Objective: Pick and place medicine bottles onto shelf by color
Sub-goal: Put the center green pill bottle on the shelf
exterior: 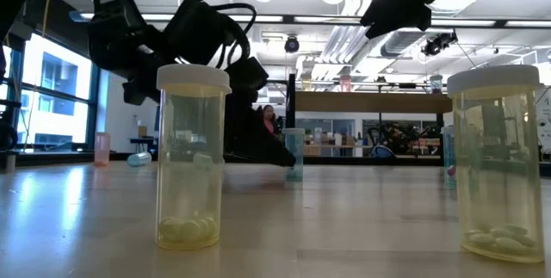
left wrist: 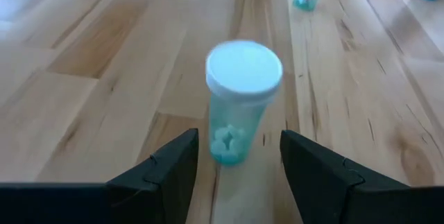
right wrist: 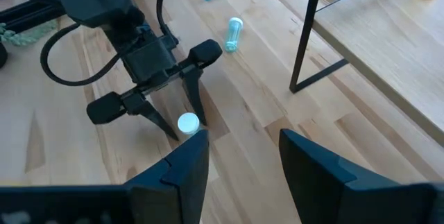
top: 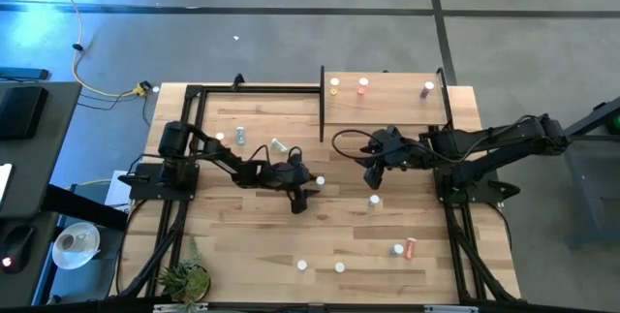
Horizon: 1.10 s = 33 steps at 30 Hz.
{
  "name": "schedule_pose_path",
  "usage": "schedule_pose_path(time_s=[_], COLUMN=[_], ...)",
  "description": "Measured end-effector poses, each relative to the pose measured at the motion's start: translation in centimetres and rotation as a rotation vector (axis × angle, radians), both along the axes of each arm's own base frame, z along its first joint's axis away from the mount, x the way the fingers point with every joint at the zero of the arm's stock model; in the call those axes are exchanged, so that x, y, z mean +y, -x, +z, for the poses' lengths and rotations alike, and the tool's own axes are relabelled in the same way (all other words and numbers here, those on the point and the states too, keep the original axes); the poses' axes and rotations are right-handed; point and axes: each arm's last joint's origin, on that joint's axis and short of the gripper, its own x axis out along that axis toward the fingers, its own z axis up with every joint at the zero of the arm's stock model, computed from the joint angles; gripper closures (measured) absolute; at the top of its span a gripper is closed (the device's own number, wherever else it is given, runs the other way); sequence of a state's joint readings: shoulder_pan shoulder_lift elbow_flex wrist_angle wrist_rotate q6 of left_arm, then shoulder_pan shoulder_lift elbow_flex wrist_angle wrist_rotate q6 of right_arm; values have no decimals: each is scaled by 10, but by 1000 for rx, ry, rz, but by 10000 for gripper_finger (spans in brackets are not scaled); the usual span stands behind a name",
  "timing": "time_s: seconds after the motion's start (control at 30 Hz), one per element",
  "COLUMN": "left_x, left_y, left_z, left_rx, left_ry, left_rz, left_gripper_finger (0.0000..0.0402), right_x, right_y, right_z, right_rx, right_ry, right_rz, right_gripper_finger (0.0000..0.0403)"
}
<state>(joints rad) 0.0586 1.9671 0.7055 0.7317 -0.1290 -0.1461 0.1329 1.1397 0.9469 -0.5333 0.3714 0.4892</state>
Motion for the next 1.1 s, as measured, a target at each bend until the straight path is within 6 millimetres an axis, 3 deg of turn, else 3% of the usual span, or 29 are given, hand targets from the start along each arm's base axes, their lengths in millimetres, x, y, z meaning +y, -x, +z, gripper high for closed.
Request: schedule_pose_path(time_s=[0.43, 1.1], left_x=[1, 2], left_y=[-3, -3], left_z=[2, 4], left_rx=[-10, -21], left_ry=[-17, -43], left_rz=[13, 23], left_gripper_finger=[210, 281], right_x=[0, 0], right_y=[0, 0], right_z=[0, 0], right_rx=[-1, -1], right_ry=[0, -6], right_rz=[0, 2], right_gripper_finger=[235, 235])
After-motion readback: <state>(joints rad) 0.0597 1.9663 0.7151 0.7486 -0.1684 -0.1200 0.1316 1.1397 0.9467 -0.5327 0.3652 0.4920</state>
